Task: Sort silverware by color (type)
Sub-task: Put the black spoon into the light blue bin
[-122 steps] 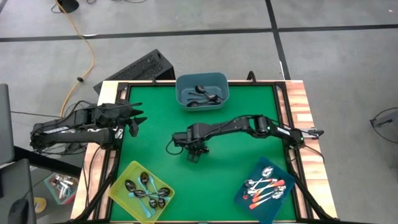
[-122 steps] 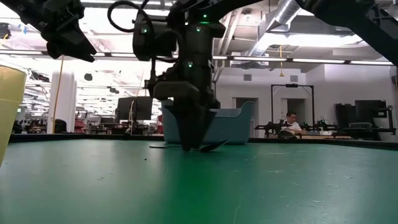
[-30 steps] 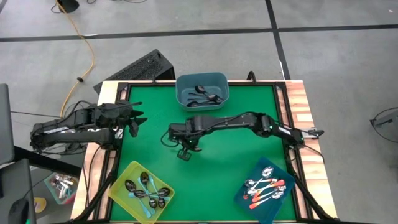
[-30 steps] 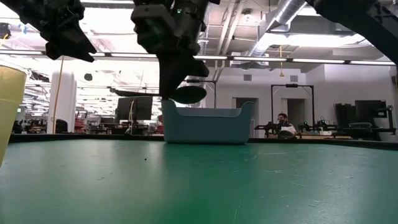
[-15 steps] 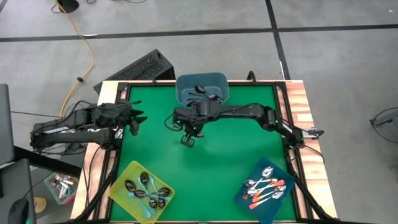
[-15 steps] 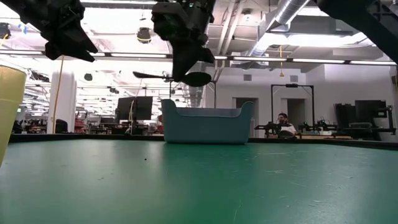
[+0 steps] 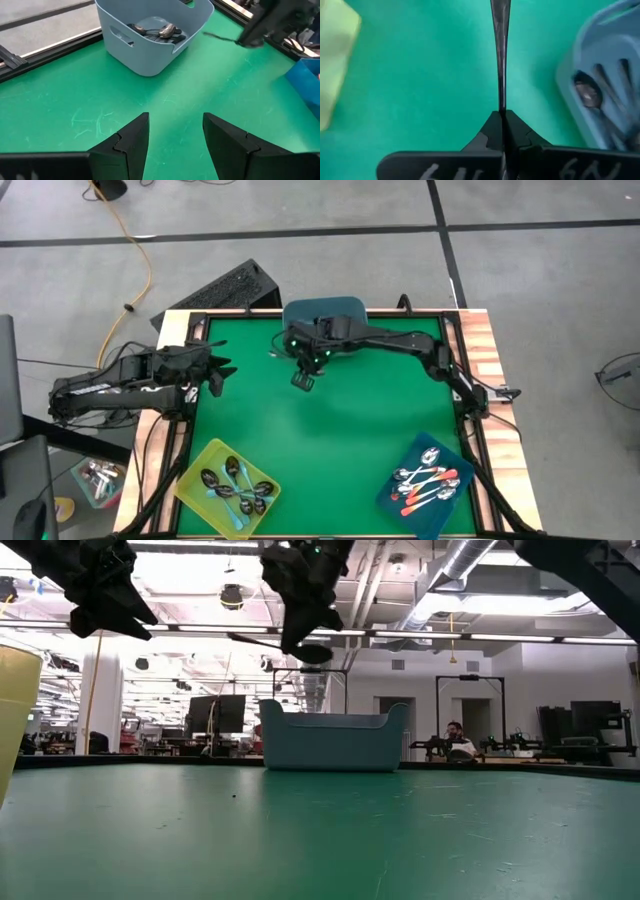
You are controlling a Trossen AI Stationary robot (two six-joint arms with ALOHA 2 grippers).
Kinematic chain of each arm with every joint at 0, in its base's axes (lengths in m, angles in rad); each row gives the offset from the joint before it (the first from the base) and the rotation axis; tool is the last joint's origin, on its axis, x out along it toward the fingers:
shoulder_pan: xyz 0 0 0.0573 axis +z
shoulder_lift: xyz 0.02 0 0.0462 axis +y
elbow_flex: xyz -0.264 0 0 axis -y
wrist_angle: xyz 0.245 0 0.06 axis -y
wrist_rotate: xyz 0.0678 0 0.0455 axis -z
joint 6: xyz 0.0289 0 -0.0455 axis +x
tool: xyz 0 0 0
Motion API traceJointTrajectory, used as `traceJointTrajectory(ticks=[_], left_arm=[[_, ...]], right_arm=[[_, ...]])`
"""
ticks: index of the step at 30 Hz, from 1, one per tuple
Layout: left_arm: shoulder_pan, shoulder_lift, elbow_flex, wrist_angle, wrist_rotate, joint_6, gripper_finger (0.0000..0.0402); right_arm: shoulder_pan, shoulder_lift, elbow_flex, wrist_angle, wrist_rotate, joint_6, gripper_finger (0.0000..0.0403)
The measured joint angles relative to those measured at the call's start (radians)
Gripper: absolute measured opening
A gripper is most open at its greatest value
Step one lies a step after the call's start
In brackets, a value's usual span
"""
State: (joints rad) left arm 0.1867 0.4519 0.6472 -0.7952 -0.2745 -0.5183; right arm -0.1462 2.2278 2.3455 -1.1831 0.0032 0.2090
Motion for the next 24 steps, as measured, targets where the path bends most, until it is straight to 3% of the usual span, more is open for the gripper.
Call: traceJointTrajectory(ticks=[24], left_arm=[[0.0,0.0,0.0,0.0,-0.102,-0.087,0.017]], right_arm=[[-0.211,-0.057,0.001,0.056,-0.072,-0.23,0.0006]])
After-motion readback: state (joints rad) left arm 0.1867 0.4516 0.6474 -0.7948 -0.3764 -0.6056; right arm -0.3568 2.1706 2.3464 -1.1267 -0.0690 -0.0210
